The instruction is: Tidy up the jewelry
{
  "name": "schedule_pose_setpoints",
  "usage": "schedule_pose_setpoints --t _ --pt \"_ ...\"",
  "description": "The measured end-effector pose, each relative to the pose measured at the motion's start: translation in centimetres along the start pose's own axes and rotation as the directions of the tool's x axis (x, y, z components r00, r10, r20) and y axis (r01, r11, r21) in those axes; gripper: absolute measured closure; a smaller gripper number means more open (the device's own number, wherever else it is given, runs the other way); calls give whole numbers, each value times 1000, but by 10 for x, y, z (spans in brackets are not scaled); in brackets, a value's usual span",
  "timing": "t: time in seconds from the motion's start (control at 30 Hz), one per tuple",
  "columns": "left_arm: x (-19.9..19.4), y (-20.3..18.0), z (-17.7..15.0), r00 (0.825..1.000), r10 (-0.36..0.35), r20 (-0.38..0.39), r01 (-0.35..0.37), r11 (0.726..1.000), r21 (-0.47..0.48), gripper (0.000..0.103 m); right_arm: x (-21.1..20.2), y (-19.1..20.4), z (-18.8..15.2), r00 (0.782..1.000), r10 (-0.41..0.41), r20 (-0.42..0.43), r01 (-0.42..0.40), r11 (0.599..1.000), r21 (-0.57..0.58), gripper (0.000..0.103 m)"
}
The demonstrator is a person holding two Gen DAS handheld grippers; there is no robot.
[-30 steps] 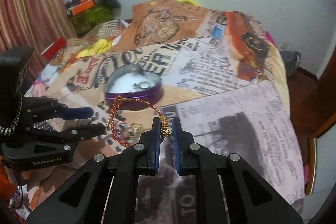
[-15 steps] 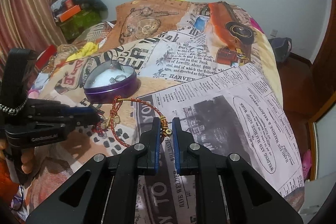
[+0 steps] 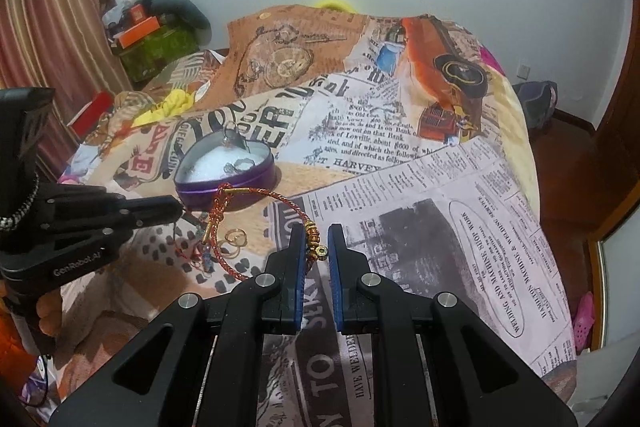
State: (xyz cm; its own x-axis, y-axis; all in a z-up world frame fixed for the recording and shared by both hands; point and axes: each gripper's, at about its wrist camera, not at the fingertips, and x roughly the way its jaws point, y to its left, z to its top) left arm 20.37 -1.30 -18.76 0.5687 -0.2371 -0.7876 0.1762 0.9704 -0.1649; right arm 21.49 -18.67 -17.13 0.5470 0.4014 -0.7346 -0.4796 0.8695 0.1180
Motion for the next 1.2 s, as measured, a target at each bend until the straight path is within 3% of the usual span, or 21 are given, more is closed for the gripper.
schedule_pose_setpoints --t 0.6,1.2 --pt "-75 5 23 981 31 190 -33 999 6 103 -19 19 19 998 -18 67 20 999 -28 93" --pt "-78 16 52 964 52 260 -58 998 18 103 3 41 44 996 12 85 -8 999 -49 93"
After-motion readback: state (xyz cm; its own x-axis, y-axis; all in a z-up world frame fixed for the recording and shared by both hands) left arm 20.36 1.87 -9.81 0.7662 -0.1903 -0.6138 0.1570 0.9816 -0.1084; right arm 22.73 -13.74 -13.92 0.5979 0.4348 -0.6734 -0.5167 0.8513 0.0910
